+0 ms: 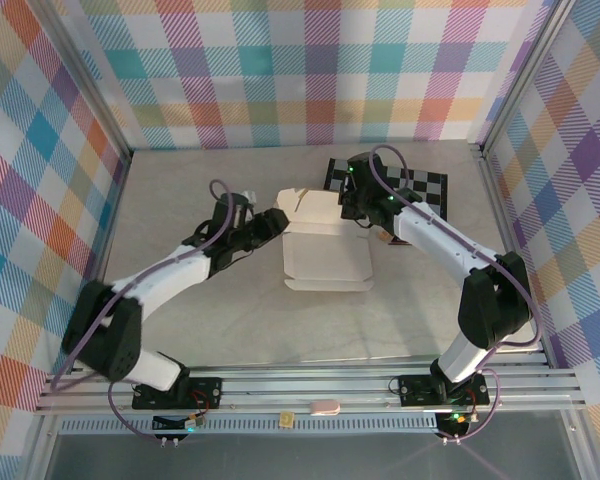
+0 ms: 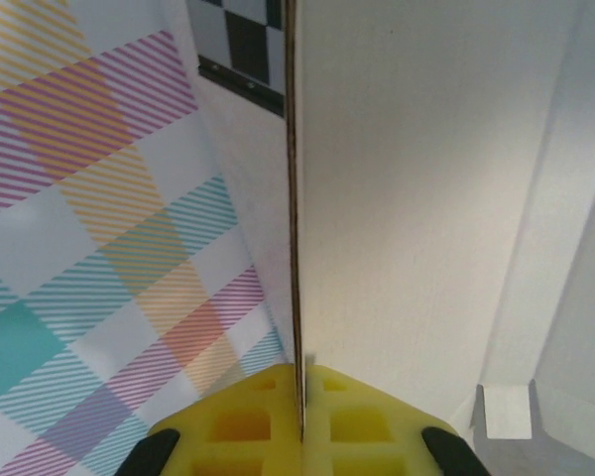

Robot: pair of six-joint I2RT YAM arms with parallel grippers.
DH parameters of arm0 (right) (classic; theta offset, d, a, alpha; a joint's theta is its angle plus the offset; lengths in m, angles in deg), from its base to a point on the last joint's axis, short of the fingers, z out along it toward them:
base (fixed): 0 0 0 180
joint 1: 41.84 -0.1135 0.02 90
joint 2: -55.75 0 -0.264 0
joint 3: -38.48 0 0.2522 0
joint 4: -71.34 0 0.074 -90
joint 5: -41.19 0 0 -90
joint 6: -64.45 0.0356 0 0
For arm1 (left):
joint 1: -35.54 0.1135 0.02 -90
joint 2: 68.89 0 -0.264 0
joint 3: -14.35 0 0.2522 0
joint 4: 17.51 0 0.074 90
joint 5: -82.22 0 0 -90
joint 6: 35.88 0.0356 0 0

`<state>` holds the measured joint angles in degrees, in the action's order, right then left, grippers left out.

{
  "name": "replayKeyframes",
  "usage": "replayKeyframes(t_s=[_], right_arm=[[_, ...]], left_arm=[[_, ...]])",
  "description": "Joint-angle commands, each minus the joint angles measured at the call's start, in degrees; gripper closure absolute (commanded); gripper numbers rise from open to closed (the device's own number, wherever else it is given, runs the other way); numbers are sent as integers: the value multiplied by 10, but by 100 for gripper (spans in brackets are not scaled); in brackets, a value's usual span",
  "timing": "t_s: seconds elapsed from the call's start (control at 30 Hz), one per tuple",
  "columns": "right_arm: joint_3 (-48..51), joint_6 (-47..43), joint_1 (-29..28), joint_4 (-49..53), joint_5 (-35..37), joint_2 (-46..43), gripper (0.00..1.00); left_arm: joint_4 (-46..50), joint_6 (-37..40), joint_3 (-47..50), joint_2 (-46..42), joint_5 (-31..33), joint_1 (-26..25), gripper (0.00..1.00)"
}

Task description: Fold the paper box

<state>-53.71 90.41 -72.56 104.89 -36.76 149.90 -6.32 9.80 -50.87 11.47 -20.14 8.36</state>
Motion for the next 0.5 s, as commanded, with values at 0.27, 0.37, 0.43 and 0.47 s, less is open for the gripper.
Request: replayKeyframes(t_s=[0.27,0.37,0.43,0.47], right_arm=[[-76,-10,-8,131,8,6,100],[-100,-22,-10,166,-1,19,100],[-103,-25,-11,175,-1,23,100],[-103,-25,-12,175,-1,25,100]], left_arm=[[251,311,-72,-68,29,11,51],[214,390,-81,-32,32,11,50],[192,422,-89,-13,26,11,49],[190,431,-95,-3,29,10,49]])
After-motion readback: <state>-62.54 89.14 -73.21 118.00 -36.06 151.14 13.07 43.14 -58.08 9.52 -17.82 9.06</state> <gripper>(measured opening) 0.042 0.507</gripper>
